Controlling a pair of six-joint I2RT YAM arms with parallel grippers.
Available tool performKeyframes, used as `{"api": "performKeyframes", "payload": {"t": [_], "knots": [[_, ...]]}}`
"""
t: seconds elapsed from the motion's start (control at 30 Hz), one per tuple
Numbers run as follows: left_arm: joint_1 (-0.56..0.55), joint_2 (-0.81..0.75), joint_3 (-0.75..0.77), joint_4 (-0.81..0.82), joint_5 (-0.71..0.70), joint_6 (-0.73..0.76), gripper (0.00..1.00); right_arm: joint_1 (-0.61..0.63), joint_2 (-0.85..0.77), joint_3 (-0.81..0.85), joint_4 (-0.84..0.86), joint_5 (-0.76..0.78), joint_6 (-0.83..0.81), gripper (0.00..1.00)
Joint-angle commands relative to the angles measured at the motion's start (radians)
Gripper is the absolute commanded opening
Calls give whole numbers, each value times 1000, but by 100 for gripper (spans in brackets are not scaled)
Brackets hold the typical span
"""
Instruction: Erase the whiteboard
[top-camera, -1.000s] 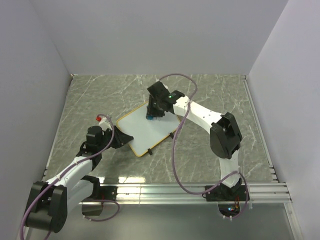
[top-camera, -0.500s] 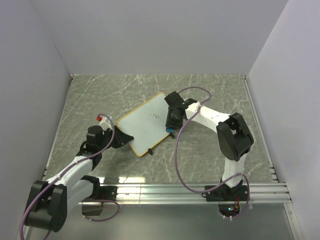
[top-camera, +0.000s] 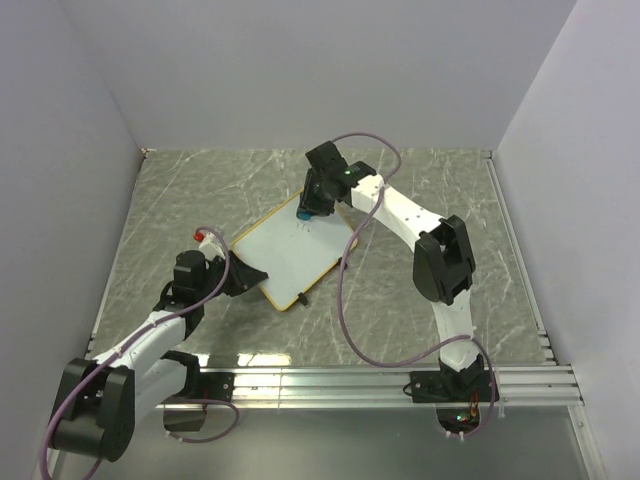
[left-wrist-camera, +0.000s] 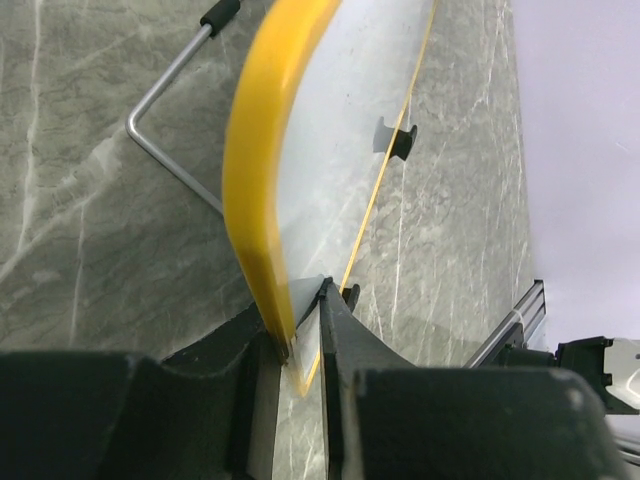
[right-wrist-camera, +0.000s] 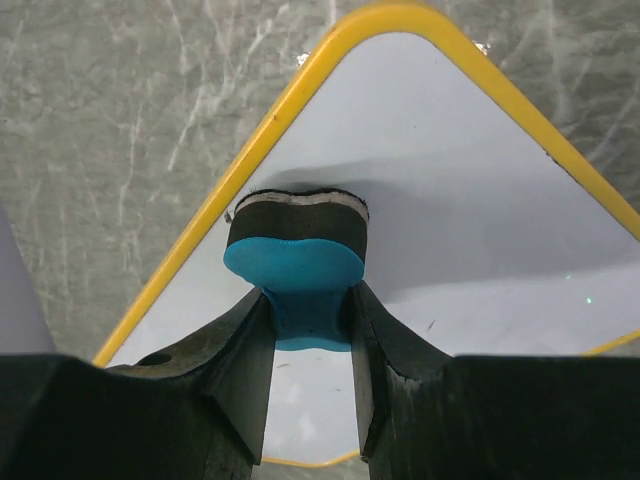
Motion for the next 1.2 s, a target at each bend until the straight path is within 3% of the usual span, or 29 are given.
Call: {"api": "performKeyframes", "payload": {"t": [0.0, 0.13, 0.37, 0.47, 0.67, 0.93, 1.17], "knots": [[0, 12, 17, -39, -33, 32, 0, 7, 66, 56, 10, -28, 42, 0], [0, 8, 17, -41, -36, 30, 0, 16, 52, 13, 41, -60, 53, 0], [-2, 12, 22, -39, -45, 32, 0, 103, -88, -354, 173, -101, 104, 0], [-2, 10, 20, -37, -45, 30, 0, 135, -118, -438, 217, -130, 138, 0], [-2, 4, 17, -40, -48, 28, 0, 123, -88, -368, 176, -104, 113, 0], [-3, 5, 23, -50, -45, 32, 0, -42, -26, -179, 118, -71, 119, 0], [-3, 1, 22, -54, -36, 32, 0, -157, 7, -165, 107, -71, 106, 0]]}}
